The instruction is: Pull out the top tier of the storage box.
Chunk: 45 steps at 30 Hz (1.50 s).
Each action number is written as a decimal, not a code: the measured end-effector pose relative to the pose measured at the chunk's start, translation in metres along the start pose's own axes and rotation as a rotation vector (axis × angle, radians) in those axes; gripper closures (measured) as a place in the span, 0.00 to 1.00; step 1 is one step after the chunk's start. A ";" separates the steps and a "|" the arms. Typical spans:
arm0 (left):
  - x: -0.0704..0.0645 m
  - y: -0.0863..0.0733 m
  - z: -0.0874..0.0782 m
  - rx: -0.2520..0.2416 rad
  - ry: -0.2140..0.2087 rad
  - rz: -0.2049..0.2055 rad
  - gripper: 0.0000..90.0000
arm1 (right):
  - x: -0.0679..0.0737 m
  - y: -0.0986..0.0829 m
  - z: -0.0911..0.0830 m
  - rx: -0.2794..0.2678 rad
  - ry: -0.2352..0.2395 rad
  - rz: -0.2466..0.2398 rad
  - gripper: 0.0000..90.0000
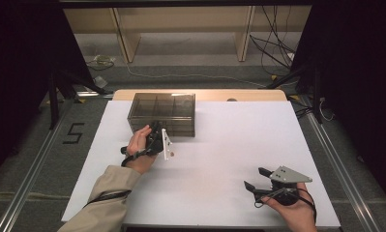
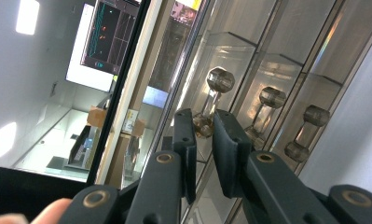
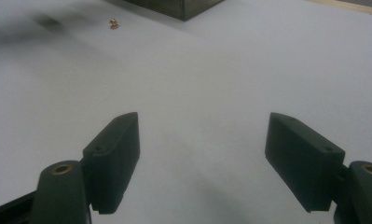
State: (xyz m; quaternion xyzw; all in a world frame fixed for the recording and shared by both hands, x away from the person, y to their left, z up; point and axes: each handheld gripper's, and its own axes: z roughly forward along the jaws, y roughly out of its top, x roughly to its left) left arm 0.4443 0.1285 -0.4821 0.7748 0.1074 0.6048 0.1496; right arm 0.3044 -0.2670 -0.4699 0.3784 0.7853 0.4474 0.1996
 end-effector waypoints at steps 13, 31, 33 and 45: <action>-0.001 0.000 -0.003 0.001 0.003 0.003 0.88 | 0.000 0.000 0.000 0.001 -0.001 -0.001 0.30; -0.002 0.000 -0.008 -0.001 0.003 0.009 0.88 | 0.000 0.000 0.000 0.002 -0.003 -0.001 0.30; -0.002 0.000 -0.008 -0.001 0.003 0.008 0.88 | 0.000 0.000 0.000 0.001 -0.003 0.000 0.30; -0.004 -0.001 -0.012 -0.004 0.007 0.006 0.88 | 0.000 0.000 0.000 0.003 -0.003 -0.001 0.30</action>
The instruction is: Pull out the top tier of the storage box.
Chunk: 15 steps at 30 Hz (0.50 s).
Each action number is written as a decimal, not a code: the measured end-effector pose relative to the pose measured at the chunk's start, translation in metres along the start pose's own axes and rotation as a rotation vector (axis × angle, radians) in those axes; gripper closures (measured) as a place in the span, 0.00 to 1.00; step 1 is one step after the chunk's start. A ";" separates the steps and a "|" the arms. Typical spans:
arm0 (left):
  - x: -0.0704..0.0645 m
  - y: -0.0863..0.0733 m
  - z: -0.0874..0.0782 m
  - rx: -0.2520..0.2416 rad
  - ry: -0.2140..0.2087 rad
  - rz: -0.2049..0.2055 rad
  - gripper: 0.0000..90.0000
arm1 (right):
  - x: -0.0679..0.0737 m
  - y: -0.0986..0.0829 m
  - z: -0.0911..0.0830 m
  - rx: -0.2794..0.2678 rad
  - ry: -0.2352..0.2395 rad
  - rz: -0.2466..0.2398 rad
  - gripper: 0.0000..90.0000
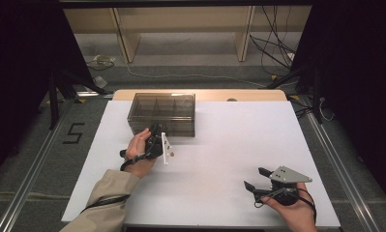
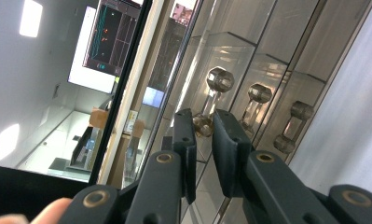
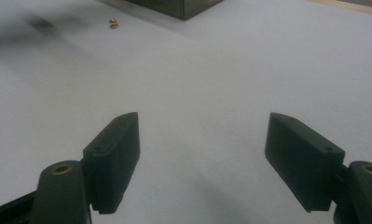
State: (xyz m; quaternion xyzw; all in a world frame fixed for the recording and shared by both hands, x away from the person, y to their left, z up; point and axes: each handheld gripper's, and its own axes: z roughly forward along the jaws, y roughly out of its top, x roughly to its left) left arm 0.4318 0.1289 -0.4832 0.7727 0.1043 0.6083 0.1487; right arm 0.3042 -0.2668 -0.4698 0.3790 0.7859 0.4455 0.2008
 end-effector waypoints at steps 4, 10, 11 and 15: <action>0.000 0.000 -0.001 0.001 -0.003 0.001 0.88 | 0.000 0.000 0.000 0.001 0.000 0.000 0.30; -0.001 0.000 -0.001 -0.010 0.000 -0.007 0.88 | 0.000 0.000 0.000 0.000 0.000 0.000 0.30; -0.001 0.000 -0.001 -0.010 0.000 -0.007 0.88 | 0.000 0.000 0.000 0.000 0.000 0.000 0.30; -0.001 -0.001 -0.002 -0.003 0.002 0.007 0.88 | 0.000 0.000 0.000 -0.002 0.001 -0.001 0.30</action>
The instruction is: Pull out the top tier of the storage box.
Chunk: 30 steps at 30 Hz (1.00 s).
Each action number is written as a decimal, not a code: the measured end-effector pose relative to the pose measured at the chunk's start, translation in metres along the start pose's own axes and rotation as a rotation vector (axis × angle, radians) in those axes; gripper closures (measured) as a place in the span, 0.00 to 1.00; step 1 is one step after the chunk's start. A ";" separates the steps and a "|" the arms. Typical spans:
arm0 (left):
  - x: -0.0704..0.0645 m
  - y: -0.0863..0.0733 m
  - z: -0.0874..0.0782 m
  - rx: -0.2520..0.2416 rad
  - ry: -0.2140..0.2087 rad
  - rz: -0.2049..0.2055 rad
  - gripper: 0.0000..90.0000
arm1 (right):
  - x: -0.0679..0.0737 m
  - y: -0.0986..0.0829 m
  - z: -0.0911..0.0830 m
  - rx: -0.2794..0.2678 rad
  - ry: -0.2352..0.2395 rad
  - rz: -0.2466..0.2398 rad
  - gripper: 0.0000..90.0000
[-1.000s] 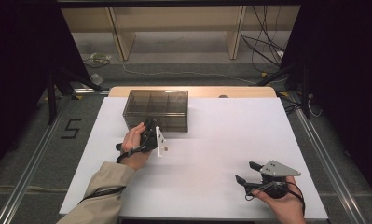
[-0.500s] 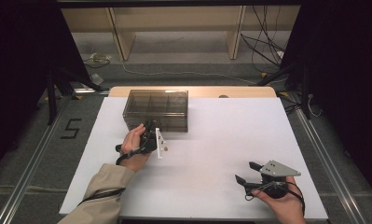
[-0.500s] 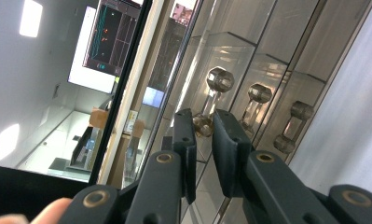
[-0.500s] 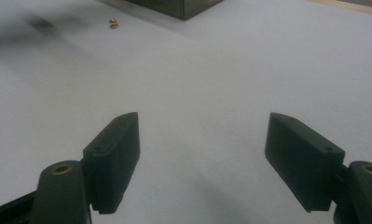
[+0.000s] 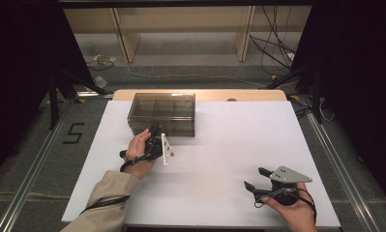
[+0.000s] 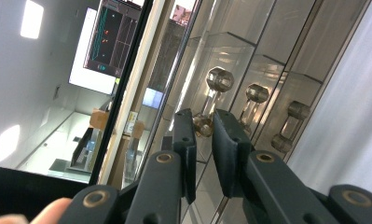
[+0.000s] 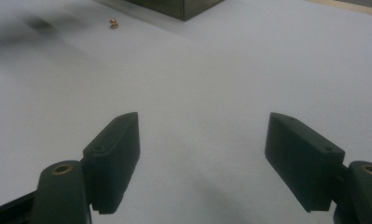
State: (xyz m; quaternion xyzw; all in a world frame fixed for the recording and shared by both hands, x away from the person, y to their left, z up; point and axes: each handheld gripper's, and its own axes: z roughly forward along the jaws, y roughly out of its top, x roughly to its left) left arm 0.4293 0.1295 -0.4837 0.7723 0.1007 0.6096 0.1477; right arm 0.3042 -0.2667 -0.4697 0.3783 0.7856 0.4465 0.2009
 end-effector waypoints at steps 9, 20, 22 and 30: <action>-0.001 0.000 -0.002 -0.007 -0.001 -0.006 0.88 | 0.000 0.000 0.000 -0.001 0.001 -0.001 0.30; -0.001 0.000 -0.004 -0.004 0.000 -0.008 0.88 | 0.000 0.000 0.000 0.000 0.000 -0.001 0.30; -0.001 0.000 -0.004 -0.006 -0.001 -0.009 0.88 | 0.000 0.000 0.000 -0.001 0.001 -0.001 0.30; -0.001 0.000 -0.005 -0.011 -0.003 -0.019 0.88 | 0.000 0.000 0.000 0.000 0.001 -0.001 0.30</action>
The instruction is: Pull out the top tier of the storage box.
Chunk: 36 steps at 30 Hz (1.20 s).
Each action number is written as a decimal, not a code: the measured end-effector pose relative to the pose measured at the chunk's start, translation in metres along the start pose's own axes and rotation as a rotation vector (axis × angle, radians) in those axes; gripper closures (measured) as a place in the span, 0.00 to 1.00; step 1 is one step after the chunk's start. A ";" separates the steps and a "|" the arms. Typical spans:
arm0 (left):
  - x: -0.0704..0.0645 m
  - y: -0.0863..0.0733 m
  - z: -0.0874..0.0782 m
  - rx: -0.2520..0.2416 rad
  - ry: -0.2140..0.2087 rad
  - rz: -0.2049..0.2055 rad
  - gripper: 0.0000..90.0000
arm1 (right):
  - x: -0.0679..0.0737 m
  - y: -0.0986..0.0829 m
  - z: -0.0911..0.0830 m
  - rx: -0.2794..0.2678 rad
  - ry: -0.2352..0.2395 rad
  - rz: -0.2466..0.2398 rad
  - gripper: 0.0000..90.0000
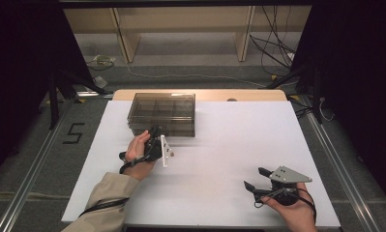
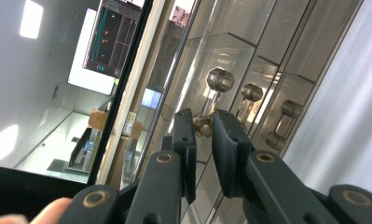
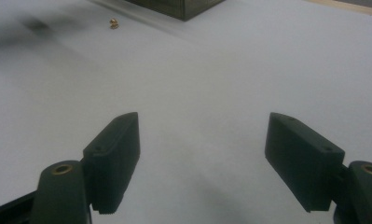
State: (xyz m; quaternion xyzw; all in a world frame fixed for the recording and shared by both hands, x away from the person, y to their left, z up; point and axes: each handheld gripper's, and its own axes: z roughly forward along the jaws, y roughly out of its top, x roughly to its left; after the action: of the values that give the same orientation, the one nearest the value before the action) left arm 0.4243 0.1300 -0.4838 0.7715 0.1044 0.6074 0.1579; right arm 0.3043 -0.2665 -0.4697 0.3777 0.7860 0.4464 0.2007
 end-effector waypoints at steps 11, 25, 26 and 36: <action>0.000 0.000 -0.002 0.003 -0.003 0.008 0.88 | 0.000 0.000 0.000 0.002 0.000 -0.002 0.30; -0.001 0.000 -0.003 -0.005 -0.001 0.002 0.88 | 0.000 0.000 0.000 0.000 0.000 0.000 0.30; -0.001 0.000 -0.003 -0.005 -0.001 0.002 0.88 | 0.000 0.000 0.000 -0.001 0.000 0.000 0.30; -0.001 0.000 -0.004 -0.003 -0.002 0.002 0.88 | 0.000 0.000 0.000 0.001 -0.001 -0.001 0.30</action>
State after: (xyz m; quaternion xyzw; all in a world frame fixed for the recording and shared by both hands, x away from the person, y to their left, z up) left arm 0.4204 0.1303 -0.4839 0.7718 0.1026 0.6071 0.1588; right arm 0.3042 -0.2665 -0.4694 0.3776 0.7862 0.4459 0.2010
